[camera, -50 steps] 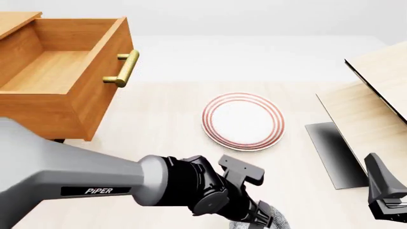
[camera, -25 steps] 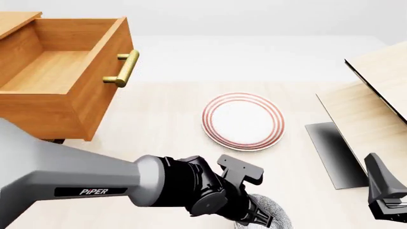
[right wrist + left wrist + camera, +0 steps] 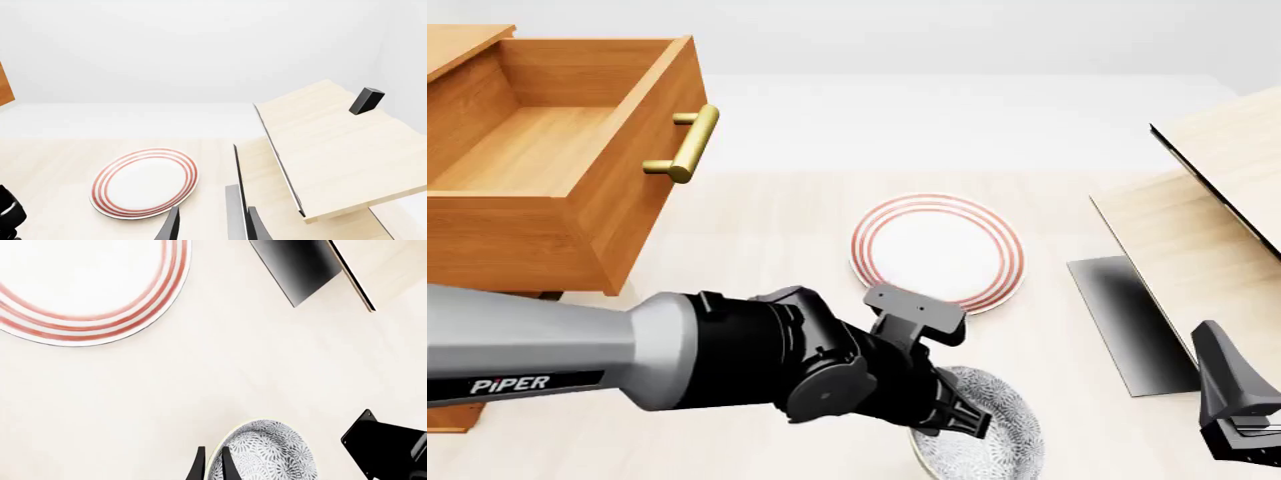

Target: Open the top drawer of the cabinet and put the bowl in it.

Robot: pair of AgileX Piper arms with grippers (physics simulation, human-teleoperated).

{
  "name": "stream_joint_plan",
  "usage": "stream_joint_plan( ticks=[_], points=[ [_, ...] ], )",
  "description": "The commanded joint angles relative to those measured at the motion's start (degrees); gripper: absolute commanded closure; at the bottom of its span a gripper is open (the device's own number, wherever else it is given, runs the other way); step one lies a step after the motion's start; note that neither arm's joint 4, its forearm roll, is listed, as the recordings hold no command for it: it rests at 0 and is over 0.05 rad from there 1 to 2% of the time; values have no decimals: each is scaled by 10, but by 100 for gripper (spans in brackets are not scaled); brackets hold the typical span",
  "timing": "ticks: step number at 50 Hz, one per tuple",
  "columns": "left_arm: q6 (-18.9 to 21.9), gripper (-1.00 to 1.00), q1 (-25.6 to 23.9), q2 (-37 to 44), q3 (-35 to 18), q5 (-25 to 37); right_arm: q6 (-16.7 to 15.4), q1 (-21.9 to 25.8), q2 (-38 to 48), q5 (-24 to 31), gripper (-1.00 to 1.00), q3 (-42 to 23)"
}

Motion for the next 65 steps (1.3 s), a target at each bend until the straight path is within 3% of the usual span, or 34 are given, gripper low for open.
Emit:
stream_joint_plan(
  ticks=[1,12,14,21,35,54,65],
  points=[
    [20,100,19,-51,2,13,0,0,-1,1,-100,1],
    [25,100,39,-80,-16,46,0,0,-1,1,-100,1],
    [35,100,60,-104,-8,53,0,0,-1,1,-100,1],
    [65,100,76,-118,-50,101,0,0,-1,1,-100,1],
    [68,100,123,-169,-69,141,0,0,-1,1,-100,1],
    [63,100,125,-149,-166,197,0,0,-1,1,-100,1],
    [79,100,143,-120,-250,244,0,0,-1,1,-100,1]
  ],
)
